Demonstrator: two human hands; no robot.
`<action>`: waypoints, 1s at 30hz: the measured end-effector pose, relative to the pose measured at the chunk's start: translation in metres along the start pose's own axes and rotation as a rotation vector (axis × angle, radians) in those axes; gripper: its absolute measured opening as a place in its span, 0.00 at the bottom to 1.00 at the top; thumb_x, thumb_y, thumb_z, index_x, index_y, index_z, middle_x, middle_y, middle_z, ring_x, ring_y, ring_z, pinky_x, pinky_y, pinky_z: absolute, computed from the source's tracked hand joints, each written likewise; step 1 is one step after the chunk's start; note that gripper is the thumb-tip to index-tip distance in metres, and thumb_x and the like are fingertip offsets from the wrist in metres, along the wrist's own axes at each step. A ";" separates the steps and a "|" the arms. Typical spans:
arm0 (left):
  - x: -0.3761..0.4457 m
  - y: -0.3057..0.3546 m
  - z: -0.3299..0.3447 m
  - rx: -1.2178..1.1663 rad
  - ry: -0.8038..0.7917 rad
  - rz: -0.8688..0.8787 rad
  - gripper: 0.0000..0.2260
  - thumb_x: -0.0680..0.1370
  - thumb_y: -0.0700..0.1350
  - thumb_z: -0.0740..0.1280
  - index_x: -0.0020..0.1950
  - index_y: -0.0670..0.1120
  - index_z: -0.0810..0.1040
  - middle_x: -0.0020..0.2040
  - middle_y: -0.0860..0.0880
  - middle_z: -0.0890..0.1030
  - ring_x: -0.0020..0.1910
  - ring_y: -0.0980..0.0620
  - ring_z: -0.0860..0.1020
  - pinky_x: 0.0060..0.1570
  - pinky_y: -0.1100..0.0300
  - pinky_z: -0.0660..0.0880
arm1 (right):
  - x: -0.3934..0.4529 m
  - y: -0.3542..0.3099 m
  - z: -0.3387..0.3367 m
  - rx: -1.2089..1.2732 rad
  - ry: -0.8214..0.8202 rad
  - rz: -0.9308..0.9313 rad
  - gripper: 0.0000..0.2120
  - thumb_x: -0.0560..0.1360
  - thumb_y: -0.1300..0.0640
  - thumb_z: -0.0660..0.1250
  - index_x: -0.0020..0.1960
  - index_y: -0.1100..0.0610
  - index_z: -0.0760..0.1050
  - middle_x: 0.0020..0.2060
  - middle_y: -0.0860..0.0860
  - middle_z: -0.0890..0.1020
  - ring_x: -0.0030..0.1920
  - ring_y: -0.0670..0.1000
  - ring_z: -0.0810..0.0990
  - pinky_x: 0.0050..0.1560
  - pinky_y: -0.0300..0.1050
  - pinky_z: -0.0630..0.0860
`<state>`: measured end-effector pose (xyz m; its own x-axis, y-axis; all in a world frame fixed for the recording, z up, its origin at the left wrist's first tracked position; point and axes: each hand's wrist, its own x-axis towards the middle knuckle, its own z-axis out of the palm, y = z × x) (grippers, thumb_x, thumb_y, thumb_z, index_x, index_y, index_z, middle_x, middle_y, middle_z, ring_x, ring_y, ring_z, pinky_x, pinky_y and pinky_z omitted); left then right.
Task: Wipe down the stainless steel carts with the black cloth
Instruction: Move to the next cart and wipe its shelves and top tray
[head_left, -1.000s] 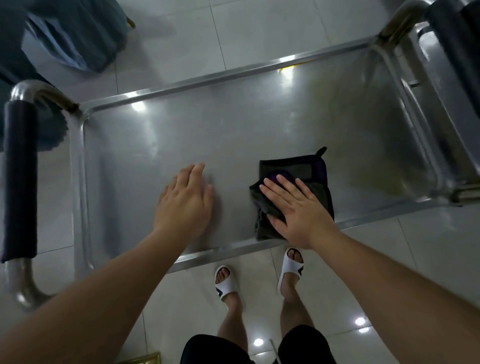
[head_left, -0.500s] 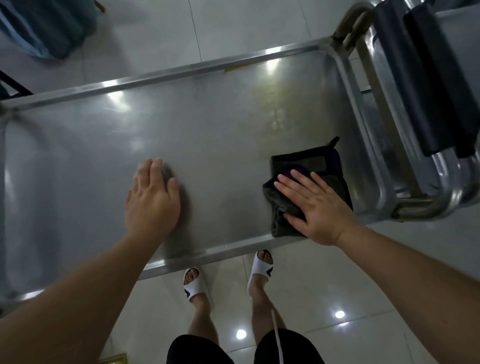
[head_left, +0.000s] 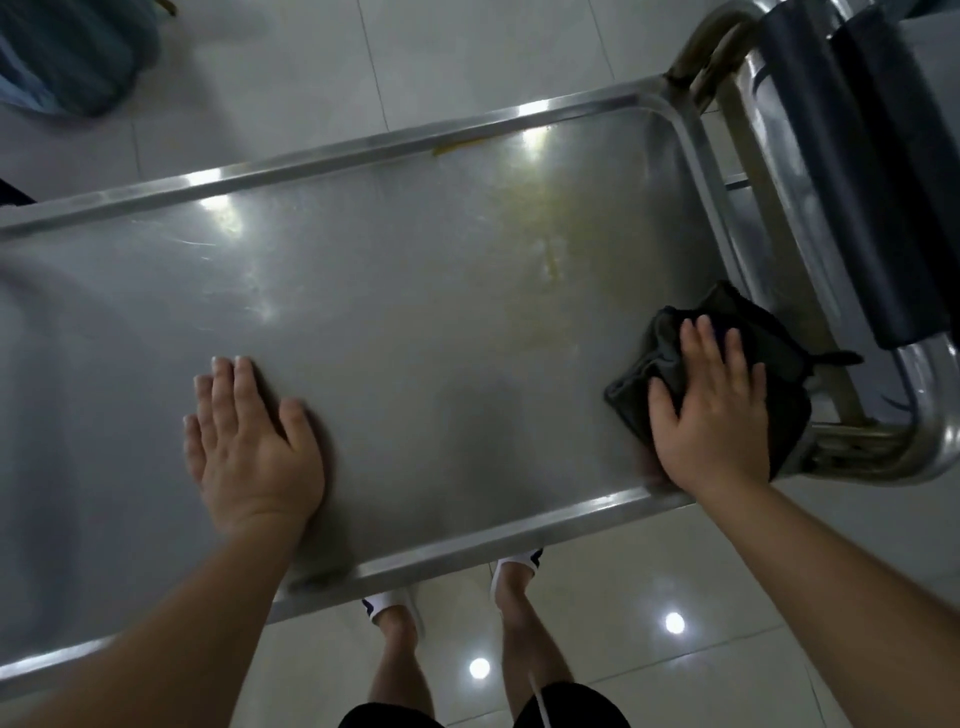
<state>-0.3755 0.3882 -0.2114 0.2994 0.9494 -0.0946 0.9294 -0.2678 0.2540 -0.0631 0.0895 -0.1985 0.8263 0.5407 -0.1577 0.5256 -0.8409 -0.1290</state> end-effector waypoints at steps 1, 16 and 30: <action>0.000 0.000 0.000 0.005 0.000 -0.001 0.31 0.84 0.59 0.51 0.86 0.51 0.55 0.87 0.50 0.54 0.86 0.52 0.49 0.84 0.51 0.43 | -0.001 -0.021 0.002 0.004 0.007 0.027 0.34 0.82 0.39 0.49 0.85 0.51 0.52 0.84 0.50 0.55 0.83 0.56 0.50 0.81 0.65 0.51; 0.000 0.000 -0.004 0.007 -0.008 0.012 0.32 0.82 0.56 0.51 0.87 0.50 0.56 0.87 0.49 0.55 0.86 0.51 0.50 0.84 0.49 0.44 | 0.061 -0.185 0.013 -0.101 -0.147 -1.015 0.36 0.79 0.37 0.57 0.84 0.45 0.55 0.83 0.42 0.56 0.83 0.48 0.51 0.82 0.55 0.46; 0.000 0.000 0.000 0.024 -0.001 0.006 0.32 0.82 0.55 0.53 0.86 0.49 0.57 0.87 0.49 0.56 0.86 0.50 0.50 0.84 0.50 0.43 | 0.082 -0.183 0.007 0.096 0.102 0.105 0.34 0.80 0.41 0.54 0.83 0.53 0.60 0.82 0.49 0.61 0.82 0.56 0.57 0.80 0.63 0.52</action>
<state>-0.3753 0.3886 -0.2113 0.3053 0.9476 -0.0939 0.9324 -0.2774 0.2318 -0.0929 0.2878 -0.1946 0.8944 0.4410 -0.0751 0.4180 -0.8837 -0.2103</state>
